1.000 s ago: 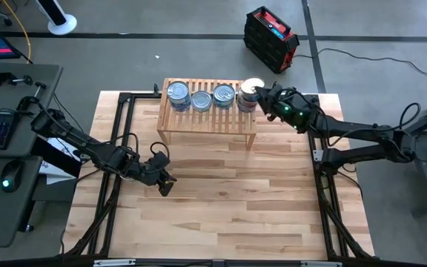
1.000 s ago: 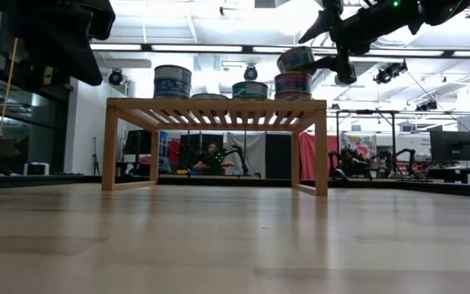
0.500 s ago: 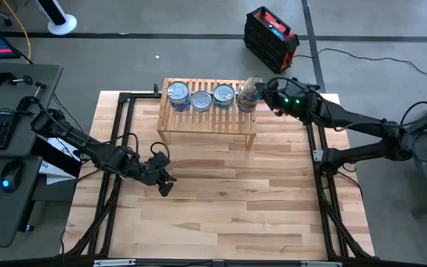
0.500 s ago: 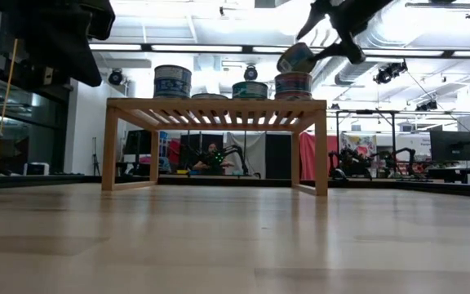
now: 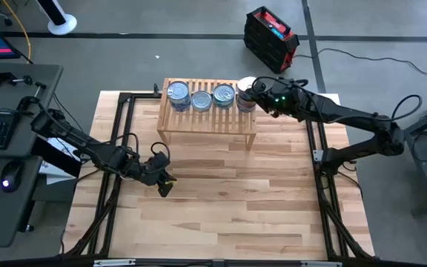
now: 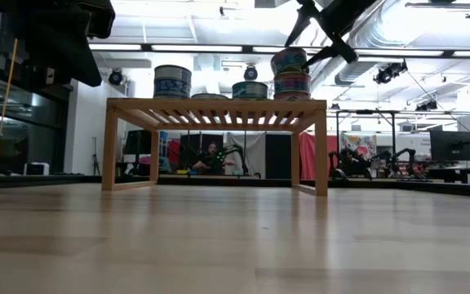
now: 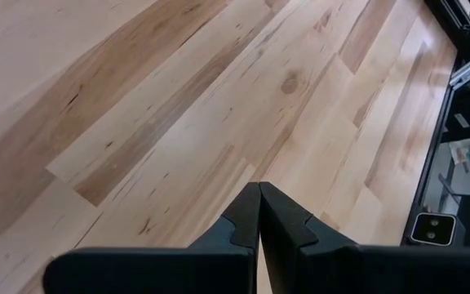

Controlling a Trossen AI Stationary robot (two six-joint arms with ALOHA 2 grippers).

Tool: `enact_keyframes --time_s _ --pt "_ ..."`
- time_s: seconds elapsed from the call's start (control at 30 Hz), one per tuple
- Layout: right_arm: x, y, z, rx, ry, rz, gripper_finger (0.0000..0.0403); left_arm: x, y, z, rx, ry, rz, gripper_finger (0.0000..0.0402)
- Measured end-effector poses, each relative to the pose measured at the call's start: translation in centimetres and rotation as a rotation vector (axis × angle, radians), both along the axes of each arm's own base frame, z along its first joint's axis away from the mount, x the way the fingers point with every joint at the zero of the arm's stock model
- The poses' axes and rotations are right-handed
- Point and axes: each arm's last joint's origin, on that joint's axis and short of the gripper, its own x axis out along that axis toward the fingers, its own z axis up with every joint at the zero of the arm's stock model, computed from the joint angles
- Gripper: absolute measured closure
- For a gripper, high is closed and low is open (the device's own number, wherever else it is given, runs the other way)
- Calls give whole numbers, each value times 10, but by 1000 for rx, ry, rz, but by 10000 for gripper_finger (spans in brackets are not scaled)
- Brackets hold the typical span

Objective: Stack canned seafood by type on shelf
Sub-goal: Stack the blue-pink tuna can on top of the other blue-pink tuna can on the shelf

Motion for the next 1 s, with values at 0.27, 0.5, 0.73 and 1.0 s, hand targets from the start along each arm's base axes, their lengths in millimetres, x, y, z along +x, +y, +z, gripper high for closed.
enact_keyframes --time_s 0.27,0.5,0.73,1.0 --pt "-8 3 13 22 76 13 128 0 0 0 7 0 -8 401" --pt "-14 10 33 -35 113 69 128 2 -1 6 -5 -19 -8 401" --pt "-23 46 51 -178 280 319 128 9 -12 58 27 -135 -219 401" --pt "-32 101 -22 -53 687 557 185 -39 -24 54 155 523 -217 401"
